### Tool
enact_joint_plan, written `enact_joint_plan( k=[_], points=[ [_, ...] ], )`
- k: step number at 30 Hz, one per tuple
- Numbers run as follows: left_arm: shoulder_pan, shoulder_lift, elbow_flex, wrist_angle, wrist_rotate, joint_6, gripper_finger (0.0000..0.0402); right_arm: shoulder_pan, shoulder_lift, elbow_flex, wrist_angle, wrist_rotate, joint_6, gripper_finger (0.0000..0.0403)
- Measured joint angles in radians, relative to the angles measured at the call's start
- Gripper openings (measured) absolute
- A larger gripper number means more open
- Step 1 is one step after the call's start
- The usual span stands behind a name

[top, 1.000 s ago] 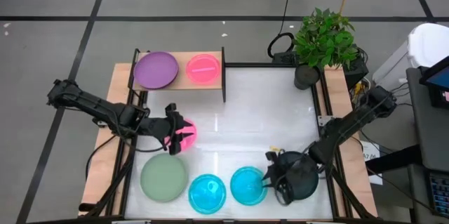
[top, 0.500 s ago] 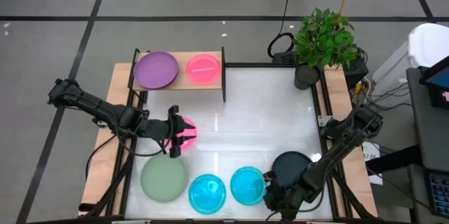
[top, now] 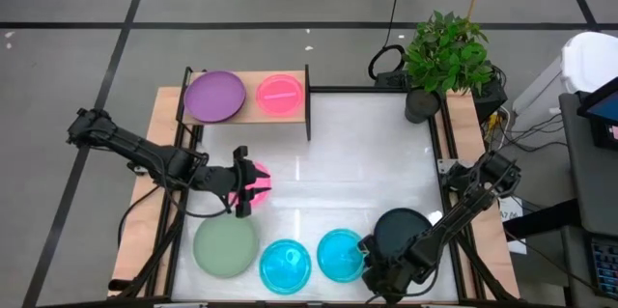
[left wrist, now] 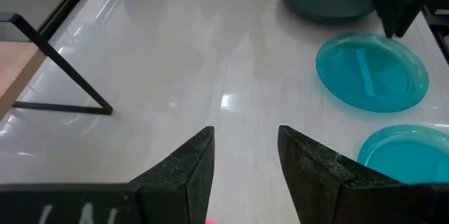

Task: Place and stack plates onto a shelf
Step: Stack the right blue transparent plate on top of the pink transparent plate on the shelf

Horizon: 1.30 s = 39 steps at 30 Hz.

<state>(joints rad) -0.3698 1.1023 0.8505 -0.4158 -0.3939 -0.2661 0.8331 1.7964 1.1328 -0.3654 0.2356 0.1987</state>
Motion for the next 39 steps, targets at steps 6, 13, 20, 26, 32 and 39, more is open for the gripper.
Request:
enact_joint_plan(
  k=[6,13,20,26,32,39],
  points=[
    [0.0,-0.001,0.0,0.001,0.0,0.001,0.0163,-0.001,0.026,-0.01,-0.002,0.001,-0.09,0.0077],
    [0.0,-0.001,0.0,0.0,0.0,0.002,0.0163,-0.002,0.034,-0.01,-0.002,0.023,-0.124,0.0043],
    [0.0,-0.001,0.0,0.001,-0.001,0.001,0.0163,-0.003,0.035,-0.01,-0.002,0.034,-0.166,0.0003],
    [0.0,-0.001,0.0,0.001,-0.001,0.001,0.0163,-0.003,0.035,-0.011,-0.001,0.082,-0.222,0.0001],
    [0.0,-0.001,0.0,-0.002,-0.001,0.011,0.0163,-0.026,0.025,-0.012,-0.003,0.138,-0.273,0.0],
    [0.0,-0.001,0.0,-0.016,-0.001,0.032,0.0163,-0.062,-0.047,-0.012,-0.029,0.206,-0.287,0.0]
  ],
)
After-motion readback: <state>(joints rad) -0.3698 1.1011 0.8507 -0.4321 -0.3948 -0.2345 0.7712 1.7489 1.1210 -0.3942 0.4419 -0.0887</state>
